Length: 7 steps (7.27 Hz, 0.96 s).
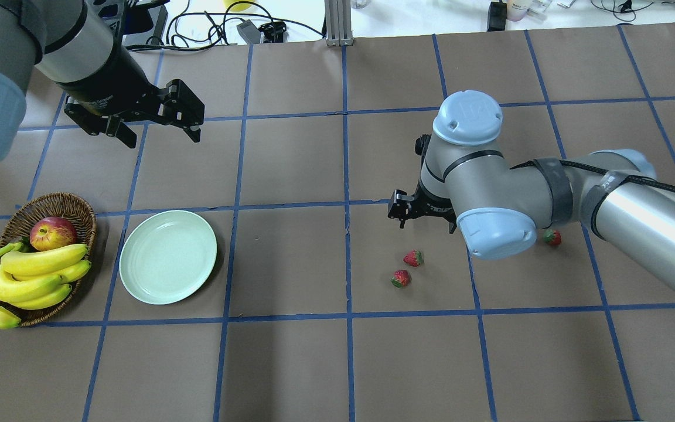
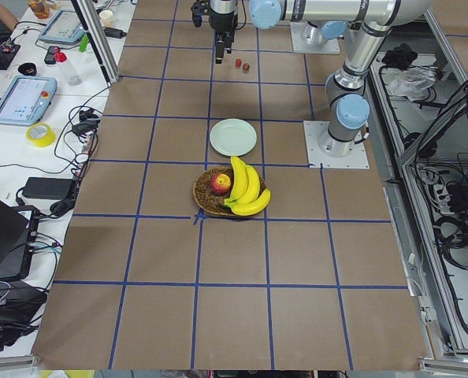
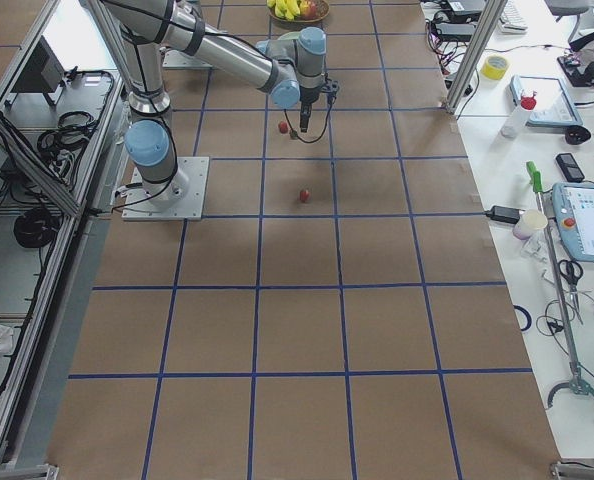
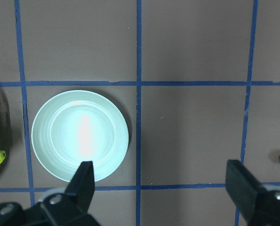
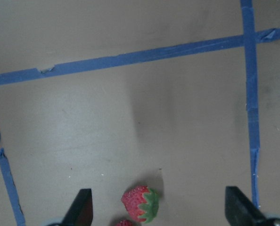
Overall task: Collect all strawberries into plate
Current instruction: 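Lower the right gripper and grasp one strawberry of the pair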
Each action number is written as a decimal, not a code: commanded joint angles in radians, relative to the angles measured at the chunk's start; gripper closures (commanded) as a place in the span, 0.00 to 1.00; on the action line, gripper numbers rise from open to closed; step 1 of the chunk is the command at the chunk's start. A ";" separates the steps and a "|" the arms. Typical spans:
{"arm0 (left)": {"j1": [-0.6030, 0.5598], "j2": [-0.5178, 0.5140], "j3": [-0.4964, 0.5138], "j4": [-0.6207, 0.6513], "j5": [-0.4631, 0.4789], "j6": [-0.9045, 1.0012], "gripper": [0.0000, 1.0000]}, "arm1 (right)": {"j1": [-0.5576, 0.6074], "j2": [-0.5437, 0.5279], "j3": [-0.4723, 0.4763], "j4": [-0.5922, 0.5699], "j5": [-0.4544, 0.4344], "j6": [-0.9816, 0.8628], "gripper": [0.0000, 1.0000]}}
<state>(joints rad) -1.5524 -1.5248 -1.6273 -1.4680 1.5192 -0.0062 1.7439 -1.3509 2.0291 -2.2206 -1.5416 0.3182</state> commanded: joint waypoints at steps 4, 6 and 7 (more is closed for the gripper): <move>0.000 0.002 0.000 0.000 -0.001 0.000 0.00 | 0.009 0.064 0.069 -0.133 0.014 0.024 0.05; 0.000 0.002 0.000 0.000 -0.001 0.000 0.00 | 0.020 0.058 0.117 -0.131 0.012 0.044 0.10; 0.000 0.000 0.001 0.000 -0.002 0.000 0.00 | 0.026 0.061 0.131 -0.131 0.015 0.045 0.16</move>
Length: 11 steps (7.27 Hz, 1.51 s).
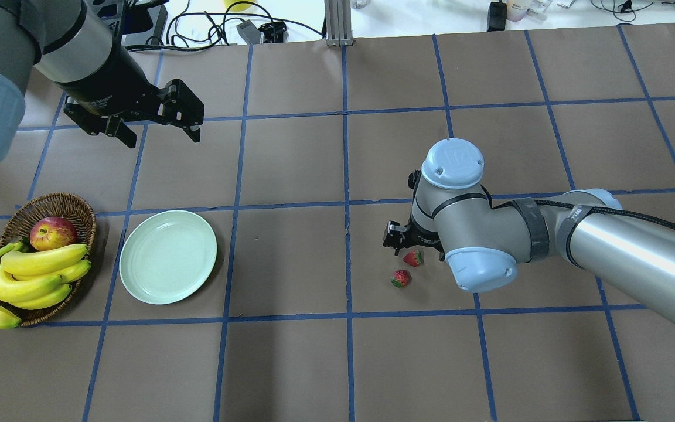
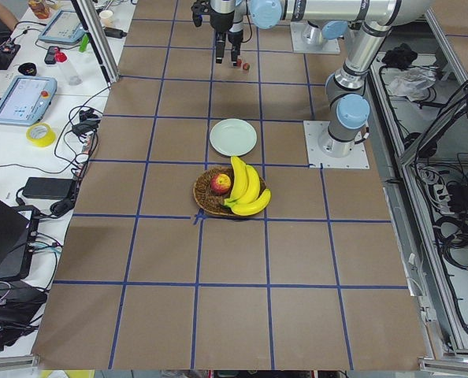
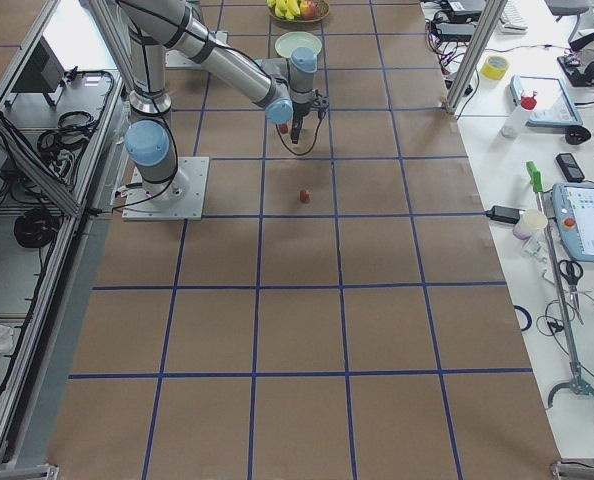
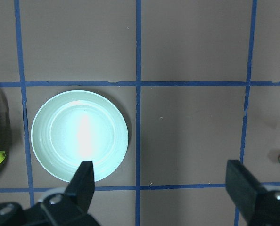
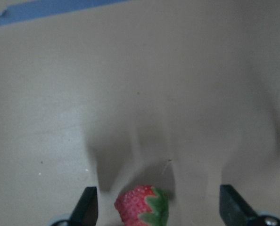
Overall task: Collect all strawberries into plate
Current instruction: 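Lower the right gripper and grasp one strawberry of the pair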
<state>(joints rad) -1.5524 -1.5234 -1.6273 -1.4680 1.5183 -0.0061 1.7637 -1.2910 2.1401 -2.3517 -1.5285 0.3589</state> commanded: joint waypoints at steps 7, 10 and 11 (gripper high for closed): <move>0.000 -0.001 0.001 0.002 -0.001 -0.002 0.00 | 0.008 0.001 0.006 -0.017 0.025 0.003 0.54; 0.000 -0.003 0.001 0.002 -0.001 -0.002 0.00 | 0.008 -0.007 -0.093 0.006 0.024 -0.048 0.75; 0.000 -0.001 0.001 0.002 -0.001 -0.002 0.00 | 0.013 -0.007 -0.168 0.097 0.048 -0.029 0.82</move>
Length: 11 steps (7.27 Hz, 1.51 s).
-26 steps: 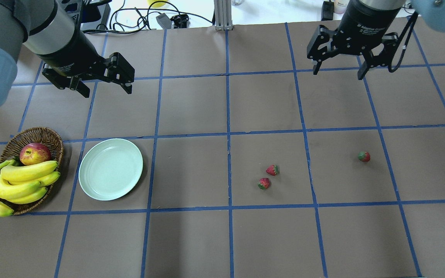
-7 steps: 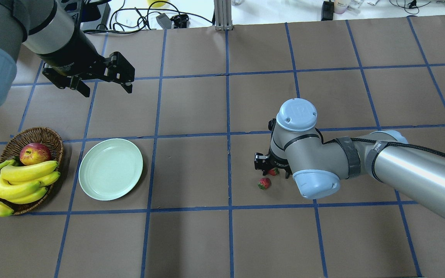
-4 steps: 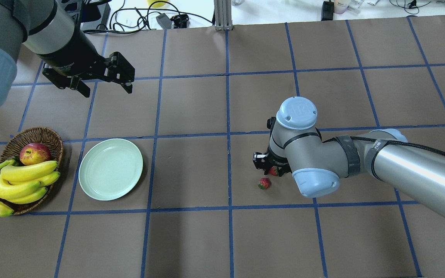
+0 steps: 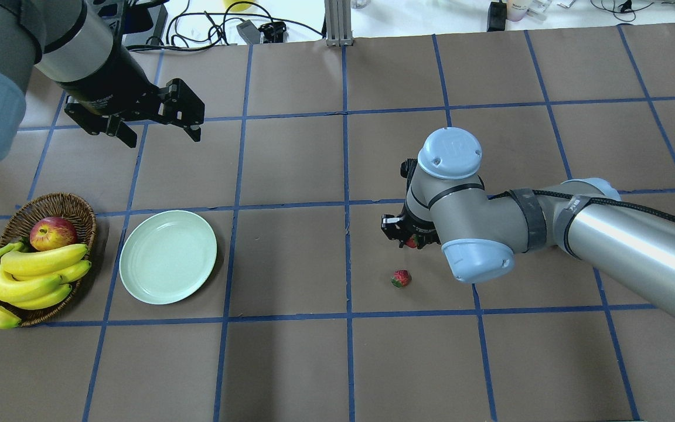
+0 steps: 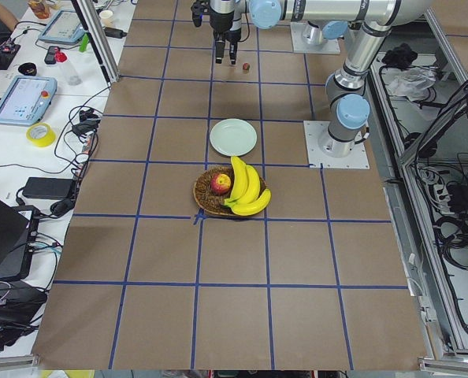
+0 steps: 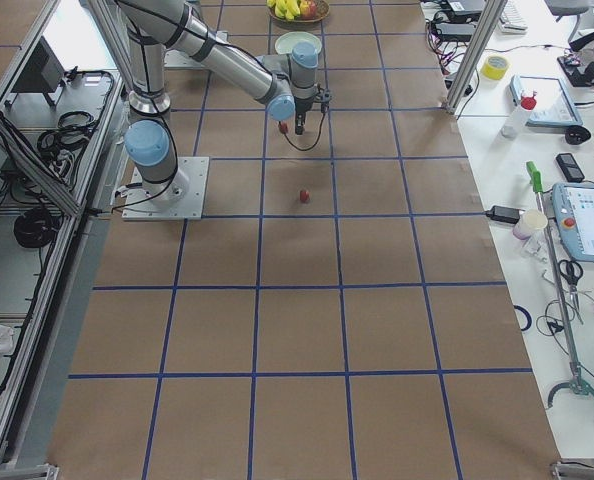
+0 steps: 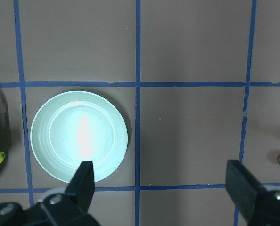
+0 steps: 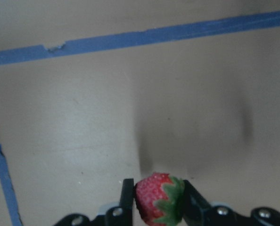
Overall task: Collect all strawberries into plate
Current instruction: 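Carry the strawberry toward the plate and release it beside the plate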
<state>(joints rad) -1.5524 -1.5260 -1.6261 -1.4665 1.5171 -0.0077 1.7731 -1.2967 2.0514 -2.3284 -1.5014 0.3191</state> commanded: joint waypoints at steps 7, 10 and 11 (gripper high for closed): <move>-0.002 0.000 -0.001 0.000 0.002 0.000 0.00 | 0.324 0.269 -0.439 0.092 0.044 0.531 0.85; -0.003 0.000 -0.001 0.000 0.000 0.000 0.00 | 0.350 0.300 -0.435 0.075 0.043 0.529 0.84; -0.002 0.000 -0.003 0.000 0.000 0.000 0.00 | 0.353 0.303 -0.430 0.075 0.043 0.523 0.83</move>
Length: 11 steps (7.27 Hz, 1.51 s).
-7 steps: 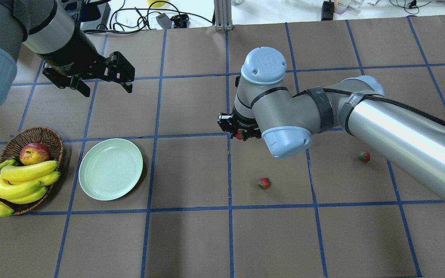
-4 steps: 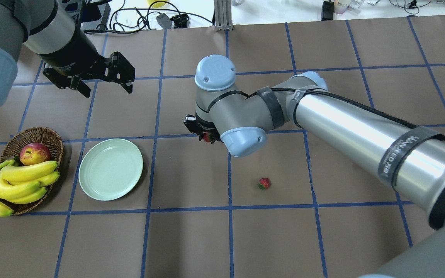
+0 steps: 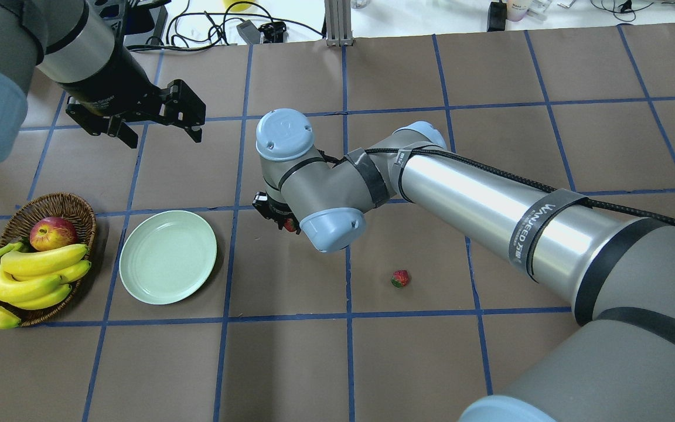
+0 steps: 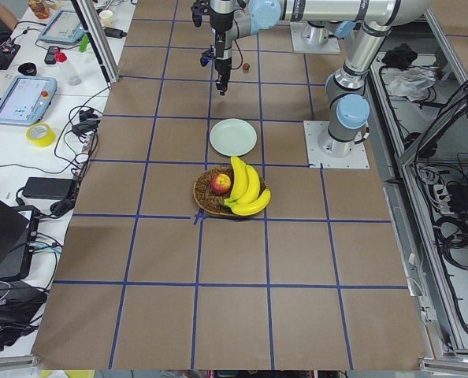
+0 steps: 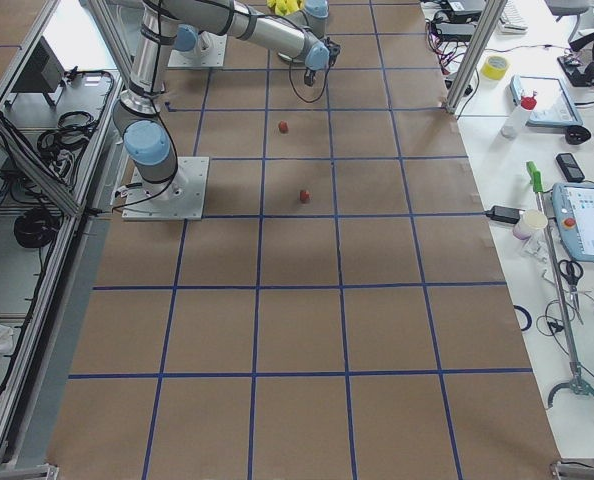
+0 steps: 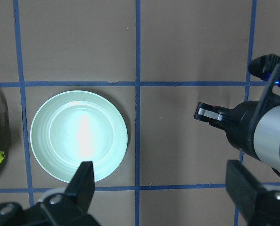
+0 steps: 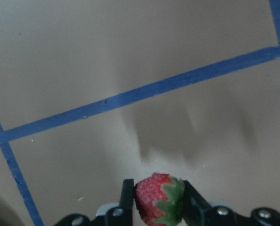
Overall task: Collect all strawberries into plate
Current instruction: 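Carry the strawberry toward the plate and release it beside the plate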
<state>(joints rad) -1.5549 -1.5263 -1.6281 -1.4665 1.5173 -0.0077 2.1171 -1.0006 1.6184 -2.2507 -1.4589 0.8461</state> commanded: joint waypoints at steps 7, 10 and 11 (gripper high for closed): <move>0.002 0.005 -0.010 -0.002 0.017 0.002 0.00 | 0.012 -0.001 0.044 -0.035 0.014 0.004 0.64; 0.001 0.006 -0.003 -0.015 0.015 0.002 0.00 | 0.011 -0.088 0.060 -0.017 0.005 -0.008 0.00; -0.001 0.006 -0.001 -0.017 0.015 0.000 0.00 | -0.017 -0.157 0.061 0.058 -0.004 -0.019 0.00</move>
<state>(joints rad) -1.5541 -1.5204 -1.6316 -1.4785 1.5326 -0.0065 2.1215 -1.0821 1.6771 -2.2533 -1.4551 0.8391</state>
